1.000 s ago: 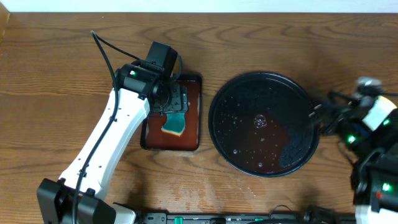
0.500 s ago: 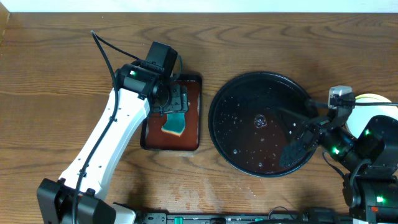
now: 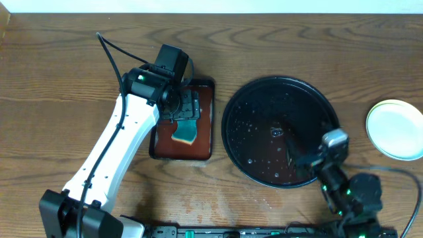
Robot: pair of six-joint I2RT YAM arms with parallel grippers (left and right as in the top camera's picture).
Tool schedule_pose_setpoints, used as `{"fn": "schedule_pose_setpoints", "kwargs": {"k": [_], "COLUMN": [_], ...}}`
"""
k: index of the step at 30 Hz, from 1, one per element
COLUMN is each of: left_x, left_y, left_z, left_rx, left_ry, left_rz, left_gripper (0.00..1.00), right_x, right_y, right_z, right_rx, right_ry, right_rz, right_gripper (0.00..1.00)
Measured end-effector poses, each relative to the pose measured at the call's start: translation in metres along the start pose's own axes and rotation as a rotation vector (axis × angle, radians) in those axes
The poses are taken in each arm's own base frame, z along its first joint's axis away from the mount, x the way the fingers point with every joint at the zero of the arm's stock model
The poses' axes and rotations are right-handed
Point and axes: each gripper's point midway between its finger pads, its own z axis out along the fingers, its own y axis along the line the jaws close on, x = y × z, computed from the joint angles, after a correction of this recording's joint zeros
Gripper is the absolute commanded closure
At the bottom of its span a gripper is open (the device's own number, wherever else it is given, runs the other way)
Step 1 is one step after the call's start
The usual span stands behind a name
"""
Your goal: Clean dirty plates on tray and stack at the side
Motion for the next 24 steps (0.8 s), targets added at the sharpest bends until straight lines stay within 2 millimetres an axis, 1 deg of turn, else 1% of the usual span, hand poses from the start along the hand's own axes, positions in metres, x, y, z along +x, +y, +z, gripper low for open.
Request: {"fn": "schedule_pose_setpoints", "kwargs": {"k": [1, 3, 7, 11, 13, 18, 21, 24], "left_x": [0.000, 0.000, 0.000, 0.000, 0.000, 0.000, 0.000, 0.000], "left_y": [0.000, 0.000, 0.000, 0.000, 0.000, 0.000, 0.000, 0.000], "left_z": [0.000, 0.000, 0.000, 0.000, 0.000, 0.000, 0.000, 0.000], "left_rx": [0.000, -0.001, 0.000, 0.000, 0.000, 0.000, 0.000, 0.000], "left_ry": [0.000, 0.000, 0.000, 0.000, 0.000, 0.000, 0.000, 0.000], "left_rz": [0.000, 0.000, 0.000, 0.000, 0.000, 0.000, 0.000, 0.000], "left_gripper": [0.16, 0.16, 0.16, 0.16, 0.16, 0.16, 0.16, 0.16], "right_x": [0.006, 0.010, 0.009, 0.026, 0.032, 0.036, 0.041, 0.042], "right_y": [0.001, 0.000, -0.003, -0.007, -0.008, -0.010, -0.010, -0.011], "right_z": [-0.003, -0.008, -0.014, -0.008, -0.007, -0.006, -0.005, -0.005], "right_rx": [-0.002, 0.013, 0.037, 0.045, 0.051, 0.055, 0.056, 0.059], "right_ry": [-0.016, -0.053, -0.141, -0.118, -0.117, -0.110, -0.087, -0.086], "right_rz": [-0.020, -0.048, -0.086, -0.091, -0.094, -0.096, -0.091, -0.091], "right_gripper": [0.01, 0.01, 0.01, 0.01, 0.01, 0.01, 0.01, 0.01]}}
